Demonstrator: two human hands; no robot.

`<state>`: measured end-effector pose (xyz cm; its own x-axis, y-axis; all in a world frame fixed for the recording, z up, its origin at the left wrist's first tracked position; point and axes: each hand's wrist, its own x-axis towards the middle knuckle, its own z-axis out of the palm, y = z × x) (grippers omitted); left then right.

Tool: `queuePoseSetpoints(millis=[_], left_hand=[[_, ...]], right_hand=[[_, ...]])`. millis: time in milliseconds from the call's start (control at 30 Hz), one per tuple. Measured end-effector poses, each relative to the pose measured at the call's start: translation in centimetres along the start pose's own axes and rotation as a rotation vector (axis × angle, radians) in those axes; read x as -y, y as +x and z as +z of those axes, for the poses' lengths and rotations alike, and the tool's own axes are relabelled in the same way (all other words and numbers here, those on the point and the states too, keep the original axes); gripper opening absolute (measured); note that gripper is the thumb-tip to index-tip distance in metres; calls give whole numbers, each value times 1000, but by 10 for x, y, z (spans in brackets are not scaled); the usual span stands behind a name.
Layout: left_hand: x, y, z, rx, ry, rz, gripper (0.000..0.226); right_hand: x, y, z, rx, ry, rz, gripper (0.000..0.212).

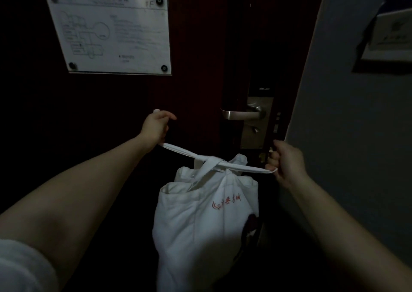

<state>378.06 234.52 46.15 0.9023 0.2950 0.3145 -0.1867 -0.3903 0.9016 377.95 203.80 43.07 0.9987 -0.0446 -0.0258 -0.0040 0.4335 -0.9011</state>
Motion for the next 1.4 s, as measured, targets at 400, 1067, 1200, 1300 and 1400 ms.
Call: queuePoseSetpoints(millis=[400, 1067, 1200, 1300, 1400], left_hand=[[12, -2, -22, -133, -302, -102, 29], [38, -45, 72, 138, -190, -332, 46], [31, -34, 102, 29, -309, -378, 22], [20, -32, 115, -66, -609, -397, 14], [13, -37, 117, -6, -575, -344, 25]], right_hand=[[-16, 18, -16, 49, 70, -107, 10], [-75, -20, 43, 223, -210, -184, 26], [-77, -17, 46, 244, -75, -53, 34], [-73, -16, 42, 281, 116, 16, 61], [-68, -15, 38, 351, -147, -25, 83]])
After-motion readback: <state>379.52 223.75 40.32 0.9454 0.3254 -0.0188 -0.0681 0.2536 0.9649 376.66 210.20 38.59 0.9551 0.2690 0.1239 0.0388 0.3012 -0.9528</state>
